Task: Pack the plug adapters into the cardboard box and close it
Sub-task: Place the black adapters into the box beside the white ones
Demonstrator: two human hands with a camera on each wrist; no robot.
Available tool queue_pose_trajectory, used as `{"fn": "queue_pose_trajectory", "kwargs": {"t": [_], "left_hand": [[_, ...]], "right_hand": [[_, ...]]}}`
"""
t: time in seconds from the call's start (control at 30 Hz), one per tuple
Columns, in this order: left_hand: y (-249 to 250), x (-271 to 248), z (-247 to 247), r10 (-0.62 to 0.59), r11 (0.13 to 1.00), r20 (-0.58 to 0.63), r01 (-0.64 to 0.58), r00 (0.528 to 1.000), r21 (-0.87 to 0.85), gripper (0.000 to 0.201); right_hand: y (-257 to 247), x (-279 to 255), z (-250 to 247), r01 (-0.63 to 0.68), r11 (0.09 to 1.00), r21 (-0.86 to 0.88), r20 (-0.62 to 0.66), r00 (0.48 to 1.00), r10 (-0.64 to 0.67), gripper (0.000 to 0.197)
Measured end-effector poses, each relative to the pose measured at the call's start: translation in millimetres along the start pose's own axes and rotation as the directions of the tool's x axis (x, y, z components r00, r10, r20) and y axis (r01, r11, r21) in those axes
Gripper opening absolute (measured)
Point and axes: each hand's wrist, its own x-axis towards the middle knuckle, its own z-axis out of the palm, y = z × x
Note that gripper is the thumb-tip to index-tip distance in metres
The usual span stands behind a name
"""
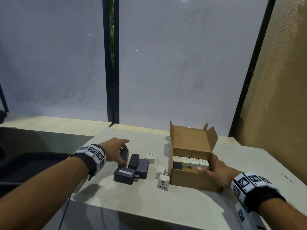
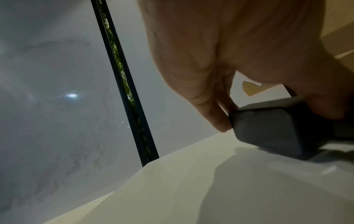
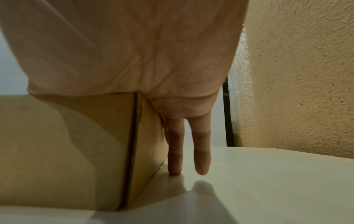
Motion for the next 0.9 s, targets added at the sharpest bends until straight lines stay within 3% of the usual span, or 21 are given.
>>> {"fn": "queue_pose_trajectory", "kwargs": {"t": [0.13,0.33,0.5,0.77,0.83,0.9], "left_hand": [[17,0,-12,0.145,0.985,-0.185,-0.16,0.972,-0.071,0.098],[83,2,-23,0.403,0.895,-0.334,-0.443,0.852,-0.049,0.077],[149,4,-13,0.463,0.868,-0.302,-0.495,0.834,-0.035,0.076],[206,19,29,0.447,0.894,-0.154,-0.435,0.881,0.11,0.084],[209,21,36,0.443,0.895,-0.116,-0.431,0.889,0.116,0.076],[210,22,41,0.444,0.893,-0.075,-0.433,0.893,0.123,0.054]], "right_hand": [[-5,-4,-2,-0.024,0.999,-0.04,0.008,1.0,0.024,0.154],[-2,-1,0,-0.049,0.997,-0.053,0.006,0.999,0.049,0.152],[-8,-5,2,-0.027,1.0,-0.015,-0.02,0.999,0.027,0.144],[-8,-8,1,-0.051,0.998,-0.036,-0.071,0.996,0.049,0.138],[-9,-9,1,-0.059,0.998,-0.032,-0.067,0.996,0.057,0.131],[-11,-11,1,-0.053,0.998,-0.016,-0.06,0.997,0.052,0.129]]}}
